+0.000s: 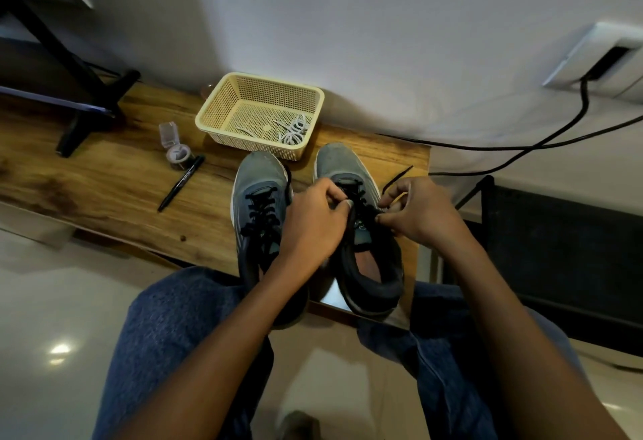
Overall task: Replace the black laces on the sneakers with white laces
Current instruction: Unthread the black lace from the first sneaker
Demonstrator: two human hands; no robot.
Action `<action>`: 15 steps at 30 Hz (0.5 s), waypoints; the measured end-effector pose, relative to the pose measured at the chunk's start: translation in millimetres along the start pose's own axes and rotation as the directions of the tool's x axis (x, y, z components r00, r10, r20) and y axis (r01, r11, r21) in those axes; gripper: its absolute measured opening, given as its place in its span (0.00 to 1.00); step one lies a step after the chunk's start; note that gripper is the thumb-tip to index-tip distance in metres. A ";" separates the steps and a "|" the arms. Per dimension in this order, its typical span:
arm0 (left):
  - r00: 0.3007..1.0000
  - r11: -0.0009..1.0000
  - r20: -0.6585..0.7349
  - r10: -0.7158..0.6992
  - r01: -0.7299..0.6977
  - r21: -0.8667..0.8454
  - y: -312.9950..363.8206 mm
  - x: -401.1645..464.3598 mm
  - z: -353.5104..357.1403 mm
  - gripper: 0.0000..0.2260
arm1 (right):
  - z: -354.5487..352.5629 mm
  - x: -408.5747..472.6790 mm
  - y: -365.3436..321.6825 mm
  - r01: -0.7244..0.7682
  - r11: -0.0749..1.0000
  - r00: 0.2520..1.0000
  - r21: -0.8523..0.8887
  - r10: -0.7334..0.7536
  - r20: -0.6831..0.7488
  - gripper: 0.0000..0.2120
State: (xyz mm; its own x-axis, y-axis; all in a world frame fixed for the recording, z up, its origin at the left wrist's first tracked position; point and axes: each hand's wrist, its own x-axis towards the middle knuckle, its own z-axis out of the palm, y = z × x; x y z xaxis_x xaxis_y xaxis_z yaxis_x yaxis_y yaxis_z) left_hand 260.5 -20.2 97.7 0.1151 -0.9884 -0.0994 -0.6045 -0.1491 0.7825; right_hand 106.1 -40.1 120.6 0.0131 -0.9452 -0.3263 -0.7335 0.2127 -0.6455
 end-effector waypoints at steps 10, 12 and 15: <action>0.915 0.808 0.082 0.396 -0.389 0.442 4.9 -0.5 4.0 0.08 | 3.3 -10.7 -2.1 0.040 0.999 0.997 -0.020 -0.042 -0.064 0.09; 0.921 0.835 0.068 0.383 -0.377 0.401 6.3 -2.9 3.9 0.07 | 3.6 -11.5 -2.5 0.042 0.999 0.996 -0.028 -0.044 -0.084 0.09; 0.964 0.937 -0.005 0.264 -0.256 0.237 8.5 -4.7 1.4 0.05 | 2.4 -11.5 -1.7 0.032 0.999 0.994 -0.018 -0.034 -0.108 0.08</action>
State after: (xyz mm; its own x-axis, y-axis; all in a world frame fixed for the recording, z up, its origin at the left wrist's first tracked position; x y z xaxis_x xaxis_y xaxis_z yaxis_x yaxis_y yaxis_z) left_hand 253.7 -16.9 104.0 -0.0452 -0.9925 0.1140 -0.7830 0.1061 0.6129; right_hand 108.8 -29.1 123.7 -0.0353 -0.9731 -0.2276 -0.7449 0.1774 -0.6432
